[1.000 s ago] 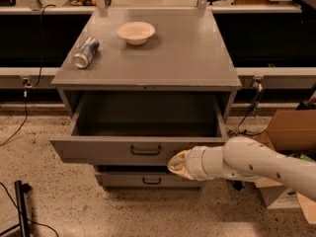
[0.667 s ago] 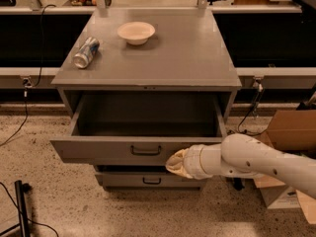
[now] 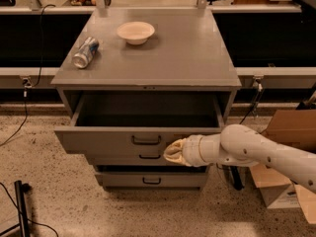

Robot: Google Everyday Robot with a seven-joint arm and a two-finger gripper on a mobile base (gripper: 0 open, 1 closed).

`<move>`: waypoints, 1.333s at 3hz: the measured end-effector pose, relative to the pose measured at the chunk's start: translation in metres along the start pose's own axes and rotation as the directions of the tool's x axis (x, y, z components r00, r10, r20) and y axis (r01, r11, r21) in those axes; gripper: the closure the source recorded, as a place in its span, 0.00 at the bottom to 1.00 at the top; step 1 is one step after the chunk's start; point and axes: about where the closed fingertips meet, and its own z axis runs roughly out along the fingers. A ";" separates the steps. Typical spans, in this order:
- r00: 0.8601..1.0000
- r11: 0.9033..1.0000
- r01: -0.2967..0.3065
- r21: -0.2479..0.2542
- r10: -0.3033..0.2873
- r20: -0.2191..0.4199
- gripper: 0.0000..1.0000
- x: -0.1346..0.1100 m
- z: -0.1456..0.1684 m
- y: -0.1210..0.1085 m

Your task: Close top drawer

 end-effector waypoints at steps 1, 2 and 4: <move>1.000 0.999 0.025 -0.024 -0.025 0.012 1.00 -0.003 0.015 -0.027; 0.998 0.998 0.008 -0.060 -0.004 0.062 1.00 -0.010 0.033 -0.047; 0.989 0.994 -0.065 -0.089 0.076 0.130 1.00 -0.004 0.051 -0.079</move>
Offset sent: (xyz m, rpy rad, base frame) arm 0.0930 0.0390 0.0124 0.1704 0.1058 0.1056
